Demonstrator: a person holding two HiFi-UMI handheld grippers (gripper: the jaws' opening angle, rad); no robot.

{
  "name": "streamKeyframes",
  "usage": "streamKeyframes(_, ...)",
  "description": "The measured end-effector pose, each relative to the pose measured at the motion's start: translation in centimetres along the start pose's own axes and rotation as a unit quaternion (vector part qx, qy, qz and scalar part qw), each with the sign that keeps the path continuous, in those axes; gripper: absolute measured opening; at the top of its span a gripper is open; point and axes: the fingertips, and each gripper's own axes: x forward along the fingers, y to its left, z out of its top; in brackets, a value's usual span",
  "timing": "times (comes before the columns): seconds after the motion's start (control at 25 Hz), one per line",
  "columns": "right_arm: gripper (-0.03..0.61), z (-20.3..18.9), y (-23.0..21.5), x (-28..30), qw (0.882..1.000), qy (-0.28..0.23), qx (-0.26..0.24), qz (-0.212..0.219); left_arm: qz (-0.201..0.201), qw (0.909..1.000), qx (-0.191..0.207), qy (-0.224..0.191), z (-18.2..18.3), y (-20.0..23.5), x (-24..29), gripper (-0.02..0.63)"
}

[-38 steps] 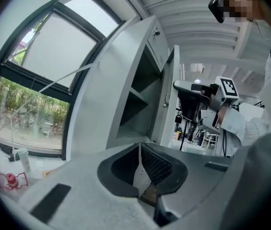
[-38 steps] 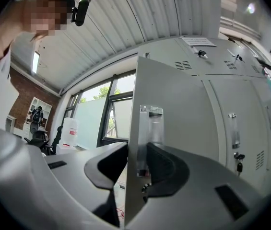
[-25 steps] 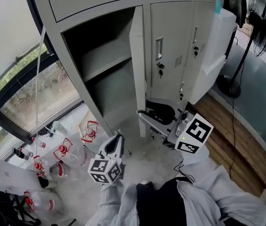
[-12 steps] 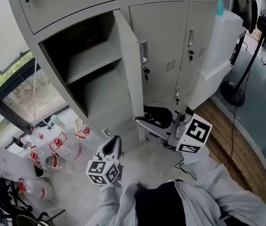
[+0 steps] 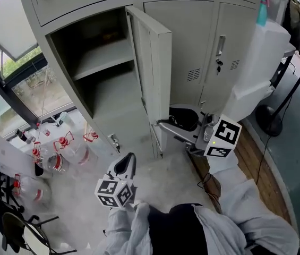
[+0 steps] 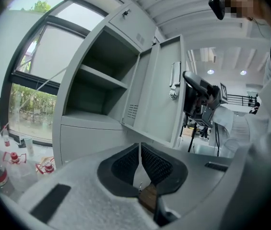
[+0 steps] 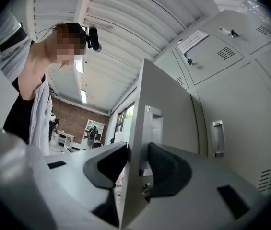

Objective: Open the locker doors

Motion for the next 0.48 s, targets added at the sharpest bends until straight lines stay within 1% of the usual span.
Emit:
streamKeyframes(0.16,0.132,0.1,-1.0,-1.7,1.000,0.006,-0.006,0.021,0.016,0.9999,0.000,-0.003,-0.7,-1.9,-0.3,0.018)
streamKeyframes(0.48,0.135,0.4,-2.6,-3.6,0.998,0.005,-0.008,0.056,0.068,0.9974,-0.002,-0.021,-1.2,-3.3,-2.6,0.018)
